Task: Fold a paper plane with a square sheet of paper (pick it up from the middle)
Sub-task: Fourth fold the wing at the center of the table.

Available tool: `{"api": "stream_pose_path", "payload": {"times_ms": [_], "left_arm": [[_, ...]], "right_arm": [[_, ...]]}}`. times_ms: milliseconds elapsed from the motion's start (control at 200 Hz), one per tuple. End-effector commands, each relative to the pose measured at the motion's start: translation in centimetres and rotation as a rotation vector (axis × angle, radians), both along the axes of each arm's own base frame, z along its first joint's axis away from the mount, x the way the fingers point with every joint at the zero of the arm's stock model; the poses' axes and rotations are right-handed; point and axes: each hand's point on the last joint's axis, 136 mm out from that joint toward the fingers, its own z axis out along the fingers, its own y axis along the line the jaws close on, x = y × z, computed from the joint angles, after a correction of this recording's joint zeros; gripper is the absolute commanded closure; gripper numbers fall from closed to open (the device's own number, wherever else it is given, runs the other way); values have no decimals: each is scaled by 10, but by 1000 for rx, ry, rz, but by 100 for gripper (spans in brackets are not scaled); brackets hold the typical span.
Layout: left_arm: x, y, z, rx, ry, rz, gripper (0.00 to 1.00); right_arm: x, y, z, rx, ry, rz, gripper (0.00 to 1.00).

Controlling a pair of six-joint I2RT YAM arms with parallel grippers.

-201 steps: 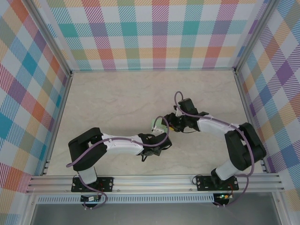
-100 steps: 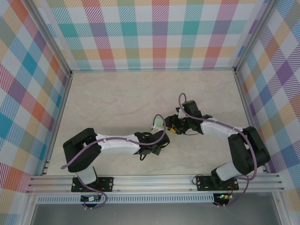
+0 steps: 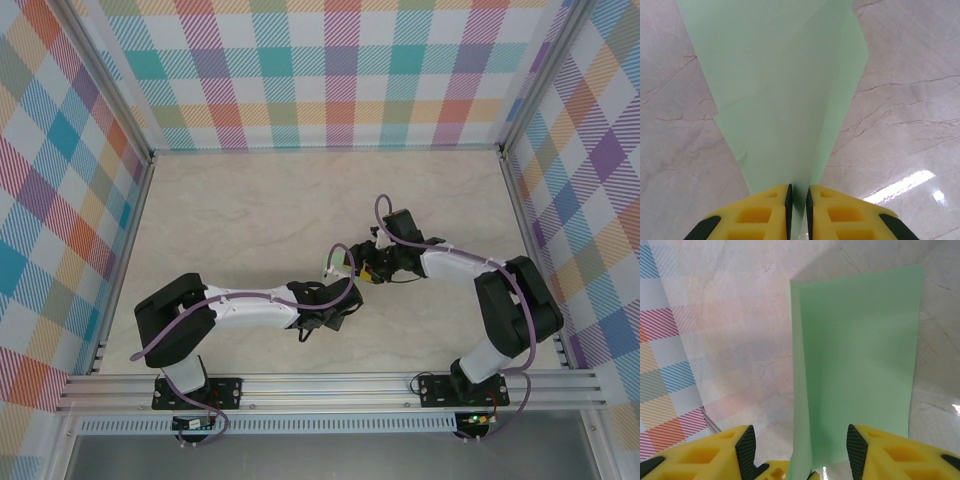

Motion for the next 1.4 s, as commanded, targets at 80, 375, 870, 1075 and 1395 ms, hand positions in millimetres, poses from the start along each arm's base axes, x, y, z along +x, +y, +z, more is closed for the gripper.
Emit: {"api": "stream_pose_path", "payload": {"times_ms": [80, 375, 870, 1075, 1395], "left_arm": [[3, 6, 0, 27, -1, 3, 83], [3, 7, 0, 28, -4, 6, 82], [-3, 21, 0, 16, -4, 27, 67], [-1, 13, -1, 13, -4, 17, 68], [1, 12, -4, 31, -7, 13, 74]], "right_arm": [[0, 3, 19, 33, -12, -5, 45], [-3, 22, 6, 38, 60, 63, 48], [-2, 19, -12, -7, 99, 46, 73], [-3, 19, -13, -10, 107, 50, 72], [-3, 19, -13, -13, 111, 52, 72]]}}
